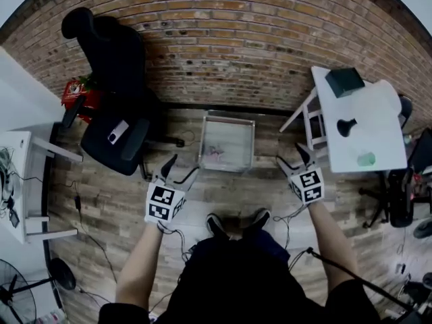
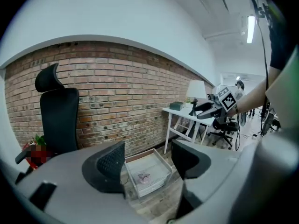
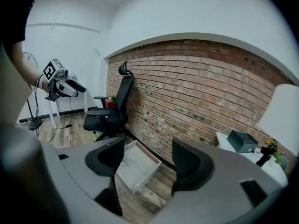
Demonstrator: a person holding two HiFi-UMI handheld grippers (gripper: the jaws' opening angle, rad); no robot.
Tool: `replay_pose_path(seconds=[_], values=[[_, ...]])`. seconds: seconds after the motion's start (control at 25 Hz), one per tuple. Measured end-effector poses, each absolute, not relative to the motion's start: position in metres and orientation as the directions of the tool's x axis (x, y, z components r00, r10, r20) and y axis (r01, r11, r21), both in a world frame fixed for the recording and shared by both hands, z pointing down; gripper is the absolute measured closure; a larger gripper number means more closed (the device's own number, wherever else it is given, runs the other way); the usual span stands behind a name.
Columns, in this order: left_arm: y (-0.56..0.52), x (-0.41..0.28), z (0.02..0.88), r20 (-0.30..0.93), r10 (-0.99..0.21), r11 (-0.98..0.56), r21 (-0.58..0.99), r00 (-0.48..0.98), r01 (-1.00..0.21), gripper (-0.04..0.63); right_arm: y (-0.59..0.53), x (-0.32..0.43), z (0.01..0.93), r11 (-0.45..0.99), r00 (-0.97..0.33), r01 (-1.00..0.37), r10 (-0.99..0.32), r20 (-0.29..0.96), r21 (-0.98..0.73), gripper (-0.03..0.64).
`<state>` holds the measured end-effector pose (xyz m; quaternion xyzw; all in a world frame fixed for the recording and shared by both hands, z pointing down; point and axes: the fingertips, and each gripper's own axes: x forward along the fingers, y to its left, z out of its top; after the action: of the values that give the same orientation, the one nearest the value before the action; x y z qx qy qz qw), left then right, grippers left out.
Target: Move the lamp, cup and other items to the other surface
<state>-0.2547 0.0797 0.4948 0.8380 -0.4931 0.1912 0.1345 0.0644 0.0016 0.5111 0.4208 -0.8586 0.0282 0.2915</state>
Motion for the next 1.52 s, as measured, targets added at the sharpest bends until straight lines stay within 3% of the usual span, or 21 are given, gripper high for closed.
replay_pose_path(seconds=[0.32,0.88,1.12,1.52], values=[[0.089,-0.281,0.516,0.482,-0.778,-0.427,0.066,0.404,-0.902,0.285,0.008,-0.018,0.547,0.769,-0.567,-0.622,-0.573,0.591,0.149,0.287],[0.051,-0.281,0.597,0.599,-0.744,-0.292,0.105,0.295,-0.951,0.285,-0.043,-0.078,0.667,0.906,-0.694,-0.424,-0.327,0.641,0.004,0.287],[0.032,-0.278,0.647,0.664,-0.697,-0.250,0.129,0.271,-0.960,0.285,-0.065,-0.098,0.750,0.916,-0.683,-0.392,-0.228,0.694,-0.085,0.281],[0.015,-0.283,0.730,0.668,-0.694,-0.196,0.185,0.270,-0.963,0.285,-0.092,-0.132,0.853,0.909,-0.670,-0.392,-0.173,0.722,-0.145,0.285]])
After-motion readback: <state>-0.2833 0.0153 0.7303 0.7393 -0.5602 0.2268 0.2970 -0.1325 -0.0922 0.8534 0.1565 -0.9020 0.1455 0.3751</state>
